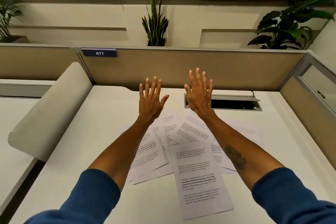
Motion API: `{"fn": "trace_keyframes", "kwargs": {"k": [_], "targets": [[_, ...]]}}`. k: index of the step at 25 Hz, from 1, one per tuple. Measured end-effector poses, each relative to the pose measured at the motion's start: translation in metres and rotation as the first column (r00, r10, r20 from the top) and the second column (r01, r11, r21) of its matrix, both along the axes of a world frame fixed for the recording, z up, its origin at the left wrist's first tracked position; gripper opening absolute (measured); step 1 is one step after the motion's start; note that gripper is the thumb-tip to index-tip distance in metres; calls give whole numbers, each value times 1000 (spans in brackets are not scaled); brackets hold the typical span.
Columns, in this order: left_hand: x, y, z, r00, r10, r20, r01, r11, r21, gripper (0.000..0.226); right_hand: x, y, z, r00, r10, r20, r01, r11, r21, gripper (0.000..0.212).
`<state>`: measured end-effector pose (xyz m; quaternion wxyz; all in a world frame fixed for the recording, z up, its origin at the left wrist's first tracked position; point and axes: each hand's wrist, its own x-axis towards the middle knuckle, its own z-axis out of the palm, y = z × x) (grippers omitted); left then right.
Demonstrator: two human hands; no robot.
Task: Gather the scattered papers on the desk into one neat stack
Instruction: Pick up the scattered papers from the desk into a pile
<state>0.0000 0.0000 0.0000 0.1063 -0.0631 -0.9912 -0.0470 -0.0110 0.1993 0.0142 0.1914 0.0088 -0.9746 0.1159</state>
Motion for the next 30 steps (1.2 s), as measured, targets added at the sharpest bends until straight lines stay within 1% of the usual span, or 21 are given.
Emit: {"fn": "trace_keyframes", "kwargs": {"k": [3, 8, 13, 16, 20, 22, 24, 27, 30], "targets": [[6, -7, -9, 998, -7, 66, 8, 1000, -20, 73, 6, -7, -9, 998, -17, 53, 17, 1000, 12, 60], [17, -18, -29, 985, -26, 169, 19, 999, 44, 68, 16, -23, -35, 992, 44, 122, -33, 995, -90, 55], [30, -33, -47, 967, 33, 252, -24, 999, -39, 67, 30, -42, -55, 975, 67, 211, -51, 995, -84, 55], [39, -46, -58, 951, 66, 301, -59, 998, -34, 65, 36, -51, -67, 954, 85, 286, -56, 992, -109, 53], [56, -64, -76, 933, 113, 342, -150, 985, 84, 58, 46, -64, -83, 922, 142, 361, -85, 982, -168, 47], [68, -75, -84, 919, 155, 362, -221, 964, 146, 56, 55, -71, -94, 900, 186, 395, -85, 962, -258, 44], [81, -85, -94, 894, 202, 401, -308, 926, 221, 54, 64, -75, -106, 865, 249, 435, -69, 919, -389, 45], [99, -100, -110, 855, 251, 454, -415, 856, 307, 52, 76, -81, -122, 800, 298, 521, 30, 847, -531, 46], [115, -115, -125, 843, 281, 458, -462, 814, 351, 51, 87, -87, -137, 734, 310, 605, 126, 812, -570, 48]]}}
